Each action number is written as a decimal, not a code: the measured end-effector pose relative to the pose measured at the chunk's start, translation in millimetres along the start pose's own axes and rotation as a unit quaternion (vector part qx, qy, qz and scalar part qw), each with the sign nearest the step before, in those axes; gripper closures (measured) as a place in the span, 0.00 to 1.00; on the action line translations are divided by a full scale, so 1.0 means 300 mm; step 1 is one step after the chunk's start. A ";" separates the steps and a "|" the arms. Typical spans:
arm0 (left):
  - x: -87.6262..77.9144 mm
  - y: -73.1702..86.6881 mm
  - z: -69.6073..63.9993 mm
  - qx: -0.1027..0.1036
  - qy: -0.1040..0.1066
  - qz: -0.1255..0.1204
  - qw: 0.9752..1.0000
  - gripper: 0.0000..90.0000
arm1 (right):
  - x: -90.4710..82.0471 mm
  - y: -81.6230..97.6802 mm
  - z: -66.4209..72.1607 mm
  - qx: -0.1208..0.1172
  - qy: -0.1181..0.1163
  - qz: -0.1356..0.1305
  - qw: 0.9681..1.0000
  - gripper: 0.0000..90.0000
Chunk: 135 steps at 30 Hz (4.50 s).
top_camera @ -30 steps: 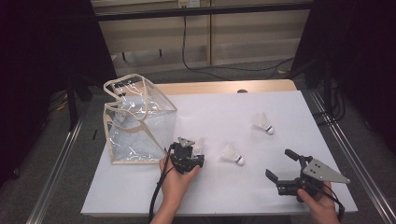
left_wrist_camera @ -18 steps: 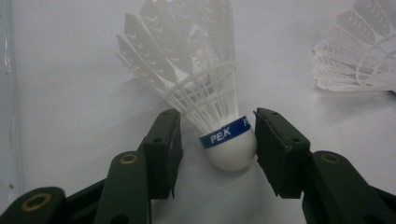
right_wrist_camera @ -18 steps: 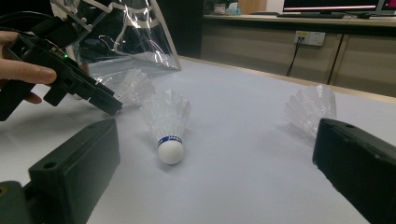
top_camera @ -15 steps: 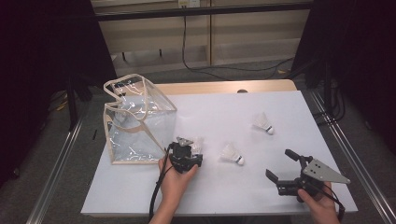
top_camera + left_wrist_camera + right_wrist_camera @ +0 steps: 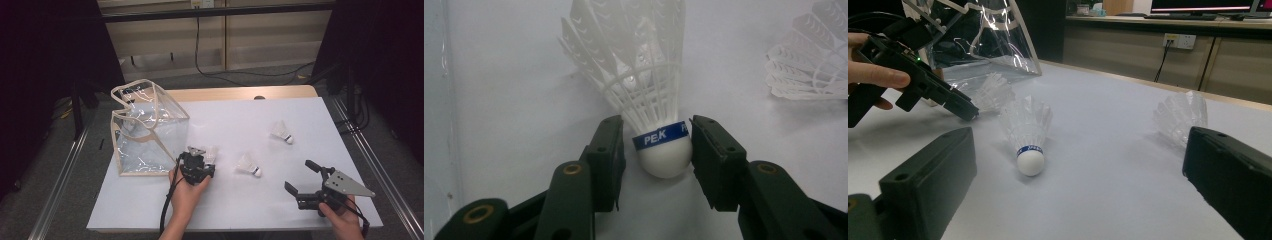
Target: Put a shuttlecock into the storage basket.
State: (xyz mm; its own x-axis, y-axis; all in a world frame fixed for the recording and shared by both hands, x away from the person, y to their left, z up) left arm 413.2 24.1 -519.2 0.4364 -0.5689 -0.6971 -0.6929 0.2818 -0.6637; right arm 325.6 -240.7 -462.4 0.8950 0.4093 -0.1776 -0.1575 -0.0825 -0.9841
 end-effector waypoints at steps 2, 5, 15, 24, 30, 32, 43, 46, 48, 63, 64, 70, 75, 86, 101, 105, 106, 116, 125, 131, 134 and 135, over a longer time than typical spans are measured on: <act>0.000 0.000 0.000 -0.001 -0.001 0.000 1.000 0.64 | 0.000 0.000 0.000 -0.001 0.000 0.000 1.000 0.00; -0.001 0.001 0.001 0.001 -0.001 0.001 1.000 0.64 | 0.000 0.000 0.001 -0.001 0.000 0.000 1.000 0.00; -0.002 0.000 0.006 0.003 -0.001 0.002 1.000 0.67 | 0.000 0.001 0.001 0.000 0.000 0.001 1.000 0.00; -0.004 0.001 0.009 0.001 0.000 0.004 1.000 0.70 | 0.000 0.000 0.001 -0.001 0.000 0.000 1.000 0.00; -0.007 0.002 0.010 0.000 0.001 0.007 1.000 0.71 | 0.000 0.000 0.001 -0.001 -0.001 0.001 1.000 0.00; -0.007 0.001 0.010 -0.001 0.004 0.005 1.000 0.71 | -0.001 0.000 0.001 -0.001 0.000 0.001 1.000 0.00; -0.019 -0.001 0.010 -0.007 0.013 0.006 1.000 0.71 | -0.002 -0.001 0.001 -0.002 -0.001 0.000 1.000 0.00; -0.022 0.000 0.007 -0.007 0.018 0.009 1.000 0.71 | -0.001 -0.001 0.003 -0.003 -0.002 -0.001 1.000 0.00; -0.022 -0.003 0.007 -0.007 0.015 0.005 1.000 0.71 | -0.001 0.000 0.003 -0.004 -0.002 0.000 1.000 0.00; -0.063 -0.026 -0.014 -0.011 0.036 0.010 0.999 0.72 | -0.002 -0.002 0.007 -0.004 -0.003 0.000 1.000 0.00; -0.065 -0.027 -0.014 -0.010 0.037 0.010 0.999 0.72 | -0.002 -0.003 0.007 -0.004 -0.003 0.000 1.000 0.00; -0.077 -0.034 -0.022 -0.015 0.045 0.013 0.999 0.72 | -0.003 -0.003 0.005 -0.005 -0.003 -0.001 1.000 0.00; -0.093 -0.043 -0.034 -0.020 0.055 0.017 0.998 0.72 | -0.003 -0.004 0.006 -0.006 -0.004 -0.002 1.000 0.00; -0.121 -0.052 -0.039 -0.023 0.063 0.025 0.997 0.72 | -0.004 -0.004 0.005 -0.004 -0.004 -0.002 1.000 0.00; -0.183 -0.085 -0.037 -0.026 0.073 0.020 0.997 0.73 | -0.003 -0.002 0.007 -0.005 -0.006 -0.001 1.000 0.00; -0.200 -0.096 -0.035 -0.028 0.076 0.018 0.997 0.73 | -0.002 -0.003 0.009 -0.004 -0.007 -0.001 1.000 0.00; -0.205 -0.101 -0.034 -0.027 0.077 0.016 0.997 0.73 | -0.002 -0.003 0.008 -0.003 -0.007 -0.001 1.000 0.00; -0.234 -0.142 -0.019 -0.032 0.072 0.009 0.997 0.73 | -0.004 -0.002 0.007 -0.004 -0.006 0.000 1.000 0.00; -0.256 -0.170 -0.009 -0.039 0.069 0.013 0.997 0.73 | -0.004 -0.003 0.005 -0.004 -0.005 -0.002 1.000 0.00; -0.277 -0.188 -0.002 -0.041 0.067 0.013 0.997 0.73 | -0.003 -0.003 0.005 -0.003 -0.005 -0.002 1.000 0.00; -0.284 -0.198 -0.002 -0.040 0.066 0.014 0.997 0.73 | -0.003 -0.004 0.005 -0.003 -0.005 -0.002 1.000 0.00; -0.287 -0.200 -0.003 -0.041 0.071 0.017 0.997 0.73 | -0.003 -0.004 0.005 -0.003 -0.005 -0.002 1.000 0.00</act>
State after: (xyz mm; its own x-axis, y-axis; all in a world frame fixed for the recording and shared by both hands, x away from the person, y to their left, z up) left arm 416.6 55.4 -419.1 0.3308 -0.6650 -0.6695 -0.7525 0.2422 -0.6125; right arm 324.3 -239.6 -461.1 0.8910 0.4196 -0.1736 -0.1513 -0.0860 -0.9847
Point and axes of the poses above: each handheld gripper's, and its own axes: x roughly forward along the jaws, y roughly out of its underside, z roughly to its left, the point moved 10 cm from there along x, roughly forward along the jaws, and after that the axes turned 10 degrees about y, right-handed, at the moved point
